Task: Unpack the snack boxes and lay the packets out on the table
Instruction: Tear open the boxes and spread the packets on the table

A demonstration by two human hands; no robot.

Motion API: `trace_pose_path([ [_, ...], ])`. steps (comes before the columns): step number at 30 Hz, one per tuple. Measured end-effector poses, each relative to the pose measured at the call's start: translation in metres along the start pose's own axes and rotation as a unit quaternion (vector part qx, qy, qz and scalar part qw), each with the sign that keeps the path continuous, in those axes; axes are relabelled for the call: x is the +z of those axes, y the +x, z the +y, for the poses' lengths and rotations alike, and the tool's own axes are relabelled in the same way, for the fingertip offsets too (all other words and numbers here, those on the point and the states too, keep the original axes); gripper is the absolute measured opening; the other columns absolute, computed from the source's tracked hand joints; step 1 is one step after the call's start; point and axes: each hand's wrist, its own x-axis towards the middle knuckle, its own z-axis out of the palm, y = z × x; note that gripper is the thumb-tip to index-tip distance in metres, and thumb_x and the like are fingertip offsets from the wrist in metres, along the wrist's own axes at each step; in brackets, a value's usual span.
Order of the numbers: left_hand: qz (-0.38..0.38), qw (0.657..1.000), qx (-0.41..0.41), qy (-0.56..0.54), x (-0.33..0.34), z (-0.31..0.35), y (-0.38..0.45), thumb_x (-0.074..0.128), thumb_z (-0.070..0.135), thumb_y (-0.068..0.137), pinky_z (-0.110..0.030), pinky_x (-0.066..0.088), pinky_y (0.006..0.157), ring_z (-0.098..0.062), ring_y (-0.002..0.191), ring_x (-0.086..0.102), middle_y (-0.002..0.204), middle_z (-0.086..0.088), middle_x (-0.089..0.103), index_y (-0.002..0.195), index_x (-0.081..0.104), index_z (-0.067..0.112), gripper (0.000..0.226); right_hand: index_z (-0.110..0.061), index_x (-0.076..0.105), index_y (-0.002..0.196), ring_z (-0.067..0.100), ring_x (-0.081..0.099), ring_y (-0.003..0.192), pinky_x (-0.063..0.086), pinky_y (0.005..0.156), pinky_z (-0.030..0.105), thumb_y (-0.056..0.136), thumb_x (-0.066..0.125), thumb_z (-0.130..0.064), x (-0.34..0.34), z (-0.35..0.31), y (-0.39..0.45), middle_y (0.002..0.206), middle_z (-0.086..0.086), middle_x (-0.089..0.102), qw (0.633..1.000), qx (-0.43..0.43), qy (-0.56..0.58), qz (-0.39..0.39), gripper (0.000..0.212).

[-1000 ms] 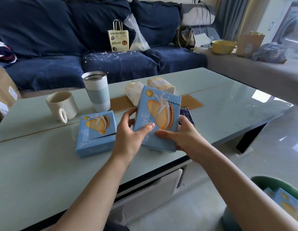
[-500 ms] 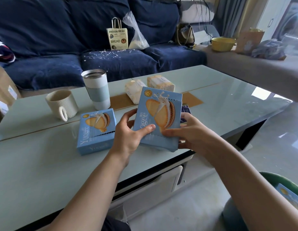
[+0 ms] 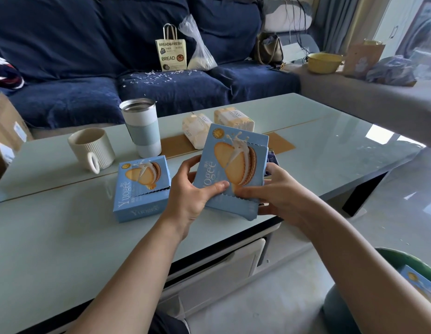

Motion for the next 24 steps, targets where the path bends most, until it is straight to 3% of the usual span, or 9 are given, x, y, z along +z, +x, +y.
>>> trace_pose_path([
  [3, -0.008, 0.999, -0.022, -0.03, -0.003, 0.001, 0.002, 0.086, 0.011, 0.068, -0.028, 0.058, 0.072, -0.021, 0.088, 0.072, 0.102, -0.007, 0.073, 0.118, 0.056, 0.028, 0.061, -0.009, 0.049, 0.124, 0.029, 0.074, 0.085, 0.06, 0.063, 0.039, 0.074, 0.079, -0.001, -0.007, -0.005, -0.004, 0.098, 0.014, 0.075, 0.998, 0.016, 0.033, -0.049, 0.059],
  [7, -0.02, 0.997, -0.047, -0.056, -0.007, 0.002, 0.004, 0.085, 0.01, 0.068, -0.035, 0.057, 0.074, -0.026, 0.091, 0.072, 0.102, -0.007, 0.073, 0.112, 0.058, 0.03, 0.055, -0.008, 0.051, 0.128, 0.036, 0.072, 0.092, 0.06, 0.075, 0.049, 0.069, 0.075, -0.006, -0.016, -0.011, -0.01, 0.107, 0.02, 0.072, 0.993, 0.021, 0.06, -0.101, 0.064],
  [10, -0.025, 0.998, -0.043, -0.048, -0.009, 0.002, 0.004, 0.085, 0.01, 0.068, -0.035, 0.057, 0.074, -0.024, 0.09, 0.072, 0.101, -0.006, 0.073, 0.116, 0.058, 0.028, 0.058, -0.005, 0.049, 0.128, 0.035, 0.072, 0.091, 0.061, 0.072, 0.048, 0.071, 0.073, -0.002, -0.015, -0.011, -0.01, 0.106, 0.021, 0.072, 0.992, 0.022, 0.064, -0.106, 0.062],
  [14, -0.024, 0.999, -0.024, -0.038, -0.009, 0.001, 0.003, 0.085, 0.01, 0.068, -0.027, 0.057, 0.069, -0.016, 0.084, 0.073, 0.097, -0.001, 0.074, 0.118, 0.059, 0.026, 0.059, -0.004, 0.052, 0.118, 0.028, 0.074, 0.081, 0.061, 0.062, 0.04, 0.08, 0.069, 0.009, -0.008, -0.006, -0.005, 0.091, 0.013, 0.076, 0.996, 0.014, 0.052, -0.07, 0.044],
  [16, -0.012, 0.999, -0.022, -0.033, -0.009, -0.001, 0.005, 0.088, 0.015, 0.064, -0.029, 0.058, 0.072, -0.014, 0.087, 0.072, 0.104, 0.001, 0.073, 0.121, 0.061, 0.026, 0.064, -0.006, 0.054, 0.112, 0.028, 0.074, 0.079, 0.06, 0.061, 0.04, 0.08, 0.069, 0.01, -0.004, -0.003, -0.003, 0.087, 0.011, 0.076, 0.996, 0.008, 0.061, -0.058, 0.038],
  [19, 0.033, 0.996, -0.038, -0.067, -0.009, -0.002, 0.007, 0.093, 0.03, 0.055, -0.037, 0.059, 0.081, -0.018, 0.101, 0.069, 0.122, 0.005, 0.063, 0.129, 0.055, 0.033, 0.084, 0.002, 0.051, 0.121, 0.031, 0.074, 0.08, 0.061, 0.064, 0.047, 0.079, 0.07, 0.011, -0.001, -0.002, -0.001, 0.089, 0.012, 0.075, 0.994, -0.011, 0.103, -0.019, 0.046],
  [22, 0.042, 0.986, -0.07, -0.143, -0.002, -0.003, 0.005, 0.088, 0.018, 0.066, -0.041, 0.059, 0.081, -0.023, 0.1, 0.069, 0.125, -0.004, 0.061, 0.138, 0.044, 0.028, 0.085, 0.003, 0.046, 0.127, 0.035, 0.072, 0.086, 0.06, 0.069, 0.054, 0.08, 0.069, 0.011, 0.007, -0.002, 0.0, 0.093, 0.013, 0.075, 0.988, -0.035, 0.146, 0.023, 0.053],
  [24, 0.023, 0.98, -0.083, -0.18, 0.007, -0.004, 0.002, 0.087, 0.015, 0.065, -0.05, 0.057, 0.086, -0.028, 0.103, 0.068, 0.122, -0.009, 0.065, 0.132, 0.046, 0.022, 0.078, 0.001, 0.044, 0.129, 0.039, 0.071, 0.093, 0.058, 0.074, 0.058, 0.079, 0.072, 0.007, 0.014, 0.0, -0.001, 0.104, 0.019, 0.072, 0.986, -0.039, 0.16, 0.032, 0.057],
])
